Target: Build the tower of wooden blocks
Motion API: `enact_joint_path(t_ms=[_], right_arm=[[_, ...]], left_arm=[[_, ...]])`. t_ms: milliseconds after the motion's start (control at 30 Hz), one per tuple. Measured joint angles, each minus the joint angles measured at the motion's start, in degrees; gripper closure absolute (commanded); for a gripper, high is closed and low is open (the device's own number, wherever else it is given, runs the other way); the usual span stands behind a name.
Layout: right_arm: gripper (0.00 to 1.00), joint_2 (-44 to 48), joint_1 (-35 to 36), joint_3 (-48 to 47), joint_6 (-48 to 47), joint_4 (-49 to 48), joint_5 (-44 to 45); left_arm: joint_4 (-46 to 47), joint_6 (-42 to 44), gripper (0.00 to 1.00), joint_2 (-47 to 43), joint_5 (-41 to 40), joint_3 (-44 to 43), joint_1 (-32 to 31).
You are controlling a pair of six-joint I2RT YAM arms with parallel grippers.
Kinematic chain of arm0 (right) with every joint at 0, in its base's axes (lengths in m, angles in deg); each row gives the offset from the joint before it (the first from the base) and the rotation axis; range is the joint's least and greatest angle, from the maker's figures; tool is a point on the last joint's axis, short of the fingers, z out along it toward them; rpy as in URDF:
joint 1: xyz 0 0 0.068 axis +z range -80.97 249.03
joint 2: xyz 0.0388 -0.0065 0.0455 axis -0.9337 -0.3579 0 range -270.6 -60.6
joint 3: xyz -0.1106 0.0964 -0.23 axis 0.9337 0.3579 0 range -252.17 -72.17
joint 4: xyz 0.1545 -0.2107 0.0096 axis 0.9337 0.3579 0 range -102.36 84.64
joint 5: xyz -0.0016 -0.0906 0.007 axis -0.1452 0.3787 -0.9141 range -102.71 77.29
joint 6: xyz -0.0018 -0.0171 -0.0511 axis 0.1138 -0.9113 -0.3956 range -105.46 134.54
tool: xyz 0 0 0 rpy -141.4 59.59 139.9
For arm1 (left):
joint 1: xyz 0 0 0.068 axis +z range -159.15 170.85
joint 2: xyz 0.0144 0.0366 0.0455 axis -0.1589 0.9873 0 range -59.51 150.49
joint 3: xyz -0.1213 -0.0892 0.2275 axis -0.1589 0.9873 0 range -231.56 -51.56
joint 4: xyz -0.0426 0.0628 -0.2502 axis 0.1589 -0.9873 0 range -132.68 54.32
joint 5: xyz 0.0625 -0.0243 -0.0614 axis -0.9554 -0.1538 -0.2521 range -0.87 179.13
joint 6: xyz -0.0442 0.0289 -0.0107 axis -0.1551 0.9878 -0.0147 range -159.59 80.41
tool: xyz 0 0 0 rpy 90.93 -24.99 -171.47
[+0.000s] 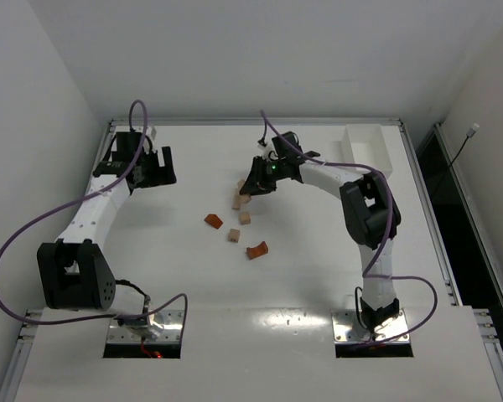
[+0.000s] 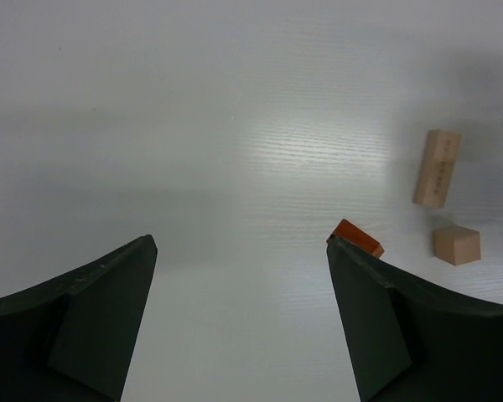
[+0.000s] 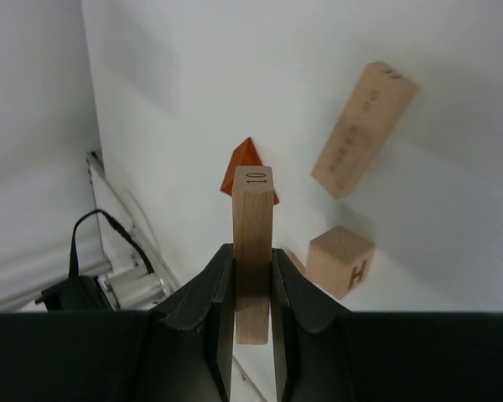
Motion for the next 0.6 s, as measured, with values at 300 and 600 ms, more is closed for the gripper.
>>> enact_joint_path(t_ms=[300,600], right_arm=[[1.00,-0.5,-3.3,0.6,1.3,0.1,3.7],[1.00,-5.8,-3.3,0.6,2.3,-0.2,4.1]], left_arm=[[0.0,-0.2,0.19,-0.2,-0.2,1.3,0.8],[-0.8,-0.1,0.19,-0.2,-0.4,1.3,1.2]])
